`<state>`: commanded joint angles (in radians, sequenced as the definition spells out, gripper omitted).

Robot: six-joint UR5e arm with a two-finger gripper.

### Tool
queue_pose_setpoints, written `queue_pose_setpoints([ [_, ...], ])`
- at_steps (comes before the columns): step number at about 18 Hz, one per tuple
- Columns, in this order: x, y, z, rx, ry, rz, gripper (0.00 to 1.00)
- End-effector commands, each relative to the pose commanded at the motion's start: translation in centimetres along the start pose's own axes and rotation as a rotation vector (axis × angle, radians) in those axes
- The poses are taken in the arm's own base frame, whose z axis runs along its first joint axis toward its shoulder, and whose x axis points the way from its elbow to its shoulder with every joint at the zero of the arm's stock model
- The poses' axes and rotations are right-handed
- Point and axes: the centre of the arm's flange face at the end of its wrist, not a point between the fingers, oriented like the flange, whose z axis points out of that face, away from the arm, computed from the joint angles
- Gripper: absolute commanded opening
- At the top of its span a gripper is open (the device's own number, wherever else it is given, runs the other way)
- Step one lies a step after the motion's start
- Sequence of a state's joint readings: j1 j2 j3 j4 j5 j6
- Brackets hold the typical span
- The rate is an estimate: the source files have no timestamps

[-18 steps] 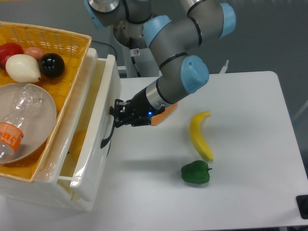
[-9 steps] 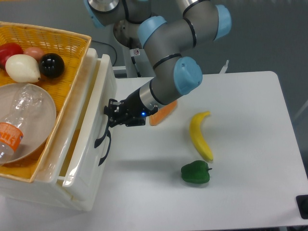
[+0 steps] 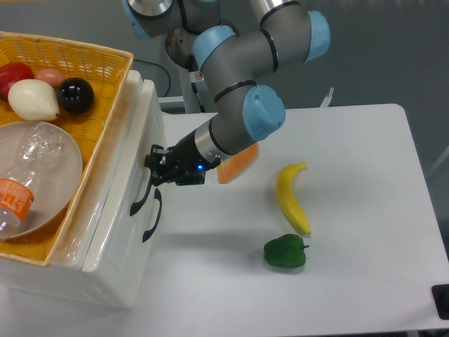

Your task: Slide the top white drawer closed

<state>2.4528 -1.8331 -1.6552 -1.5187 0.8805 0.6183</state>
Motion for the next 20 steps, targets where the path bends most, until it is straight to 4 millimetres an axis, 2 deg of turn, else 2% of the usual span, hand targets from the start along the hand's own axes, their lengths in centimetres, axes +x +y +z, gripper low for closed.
queue_pose_setpoints([
  [10, 0.38, -0.10, 0.33, -0.004, -0.002, 0.005, 0.18],
  [20, 0.25, -0.35, -0.49, 0.010, -0.007, 0.005, 0.18],
])
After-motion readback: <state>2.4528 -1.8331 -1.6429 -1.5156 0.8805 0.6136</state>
